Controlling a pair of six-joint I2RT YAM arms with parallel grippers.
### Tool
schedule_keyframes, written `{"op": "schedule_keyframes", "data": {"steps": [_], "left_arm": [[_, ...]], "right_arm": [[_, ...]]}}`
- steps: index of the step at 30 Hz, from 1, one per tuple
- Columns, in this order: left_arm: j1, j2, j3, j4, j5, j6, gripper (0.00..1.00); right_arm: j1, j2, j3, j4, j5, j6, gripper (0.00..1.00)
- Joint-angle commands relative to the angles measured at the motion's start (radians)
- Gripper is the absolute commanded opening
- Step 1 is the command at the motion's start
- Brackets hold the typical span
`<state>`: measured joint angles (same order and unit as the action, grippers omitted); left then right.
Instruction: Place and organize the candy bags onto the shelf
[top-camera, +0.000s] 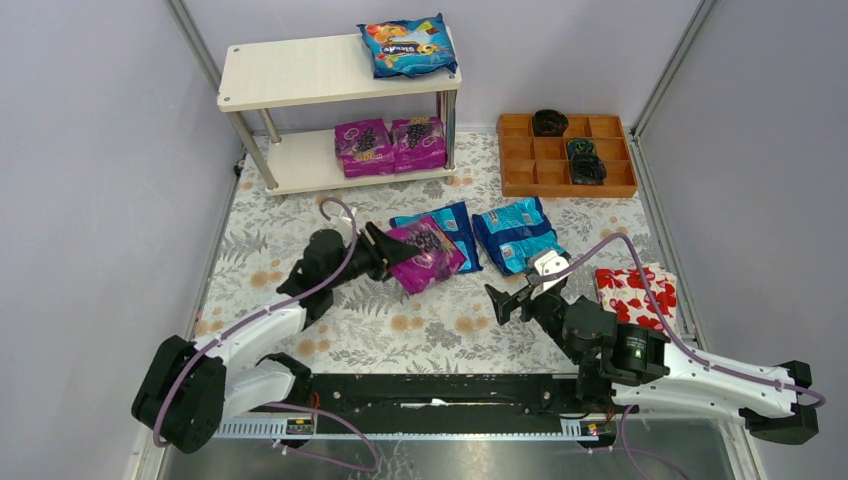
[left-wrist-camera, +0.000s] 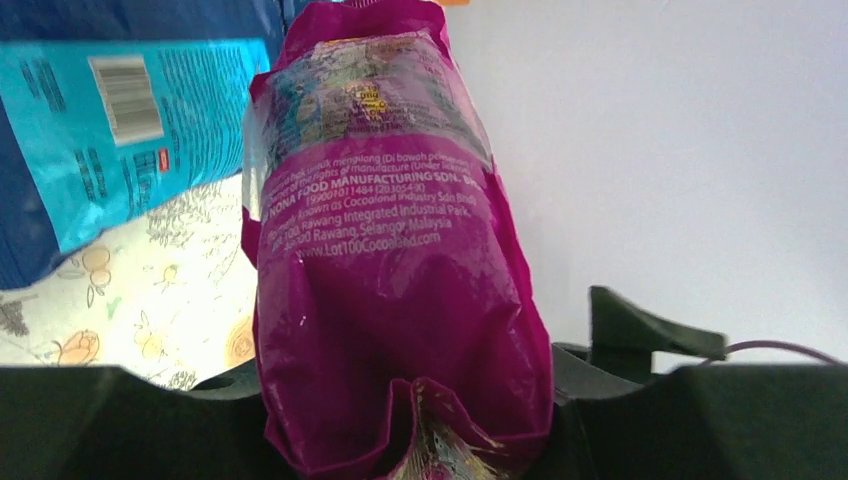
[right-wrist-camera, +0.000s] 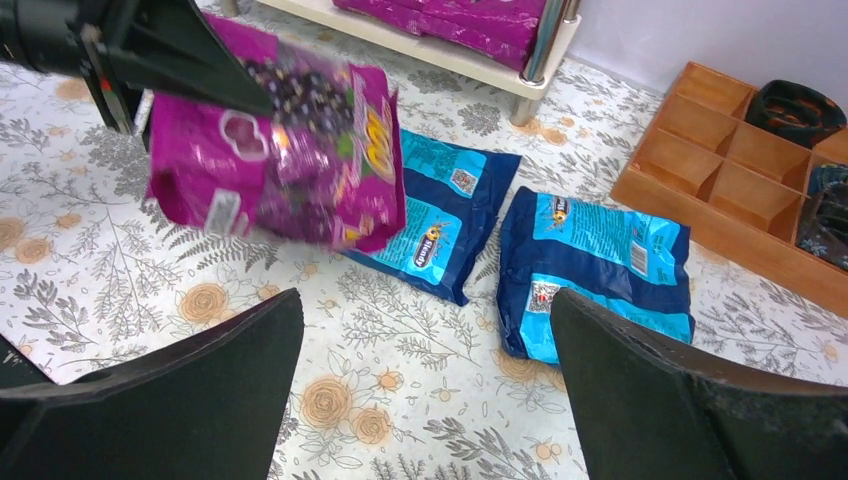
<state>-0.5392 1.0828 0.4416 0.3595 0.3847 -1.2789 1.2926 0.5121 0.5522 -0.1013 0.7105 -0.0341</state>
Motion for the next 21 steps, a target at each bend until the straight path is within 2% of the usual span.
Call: {"op": "schedule_keyframes", "data": {"steps": [1, 6, 12, 16, 21], "left_arm": [[0.123, -0.047, 0.086, 0.195, 0.181, -0.055, 0.48], [0.382, -0.074, 0.122, 0.232, 0.243, -0.08, 0.48], [0.636, -0.023, 0.174, 0.341, 0.178, -0.148, 0.48], [0.709, 0.059, 0.207, 0.414, 0.119, -0.149, 0.48], [0.72, 0.164, 0.215, 0.519, -0.028, -0.116, 0.47]], "right_arm": [[-0.004, -0.018, 0.001, -0.032, 0.056, 0.011, 1.0], [-0.005, -0.024, -0.003, -0.055, 0.055, 0.028, 1.0], [-0.004, -0.027, 0.002, -0.059, 0.05, 0.016, 1.0], [-0.004, -0.036, 0.022, -0.087, 0.051, 0.002, 1.0], [-0.003, -0.071, 0.018, -0.105, 0.061, 0.007, 1.0]]}}
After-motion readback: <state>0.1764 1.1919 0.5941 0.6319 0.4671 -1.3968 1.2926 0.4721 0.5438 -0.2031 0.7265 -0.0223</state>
